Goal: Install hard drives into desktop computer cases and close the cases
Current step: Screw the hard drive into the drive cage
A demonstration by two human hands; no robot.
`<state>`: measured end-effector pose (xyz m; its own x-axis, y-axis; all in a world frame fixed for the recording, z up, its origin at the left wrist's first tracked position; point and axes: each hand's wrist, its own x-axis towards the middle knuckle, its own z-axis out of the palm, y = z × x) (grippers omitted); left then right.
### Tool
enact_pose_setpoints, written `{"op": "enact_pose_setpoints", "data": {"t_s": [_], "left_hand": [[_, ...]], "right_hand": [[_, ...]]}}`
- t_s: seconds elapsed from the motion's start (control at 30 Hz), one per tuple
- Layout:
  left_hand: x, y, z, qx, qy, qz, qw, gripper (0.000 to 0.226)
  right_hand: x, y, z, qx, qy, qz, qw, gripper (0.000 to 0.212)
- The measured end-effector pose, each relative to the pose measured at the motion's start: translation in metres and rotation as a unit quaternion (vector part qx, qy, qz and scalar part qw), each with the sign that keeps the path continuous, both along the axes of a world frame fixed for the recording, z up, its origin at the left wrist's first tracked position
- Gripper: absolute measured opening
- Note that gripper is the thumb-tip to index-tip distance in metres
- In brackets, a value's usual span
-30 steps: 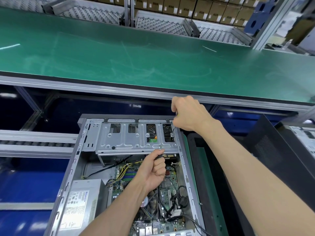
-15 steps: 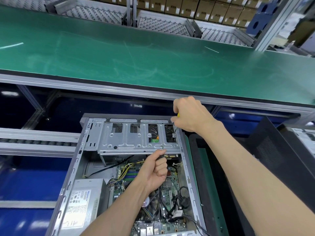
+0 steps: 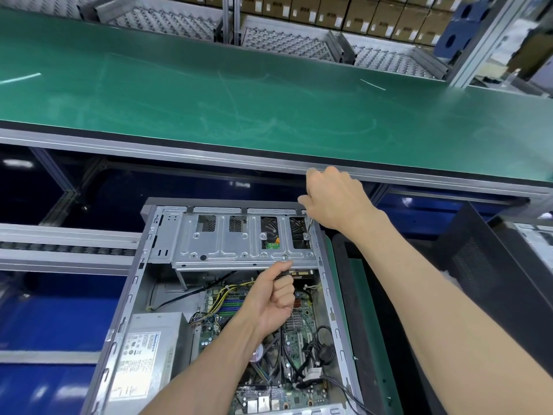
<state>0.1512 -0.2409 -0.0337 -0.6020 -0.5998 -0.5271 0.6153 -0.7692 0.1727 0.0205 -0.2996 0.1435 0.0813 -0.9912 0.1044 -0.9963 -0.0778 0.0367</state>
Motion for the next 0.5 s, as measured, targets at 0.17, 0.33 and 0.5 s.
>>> {"op": "enact_pose_setpoints", "data": {"t_s": [0.17, 0.33, 0.5], "left_hand": [[-0.0003, 0.0003, 0.0009, -0.004, -0.003, -0.002, 1.000, 0.035], [-0.0008, 0.0006, 0.0024, -0.002, -0.009, -0.001, 1.000, 0.035], [-0.0004, 0.0012, 0.0022, -0.005, -0.006, -0.004, 1.000, 0.038]], "right_hand": [[-0.0027, -0.0004, 0.0039, 0.045, -0.059, 0.013, 0.997, 0.027], [0.0001, 0.0009, 0.0013, 0.013, -0.024, -0.005, 1.000, 0.021], [0.0011, 0.0012, 0.0010, 0.009, -0.029, -0.010, 0.999, 0.017]]}}
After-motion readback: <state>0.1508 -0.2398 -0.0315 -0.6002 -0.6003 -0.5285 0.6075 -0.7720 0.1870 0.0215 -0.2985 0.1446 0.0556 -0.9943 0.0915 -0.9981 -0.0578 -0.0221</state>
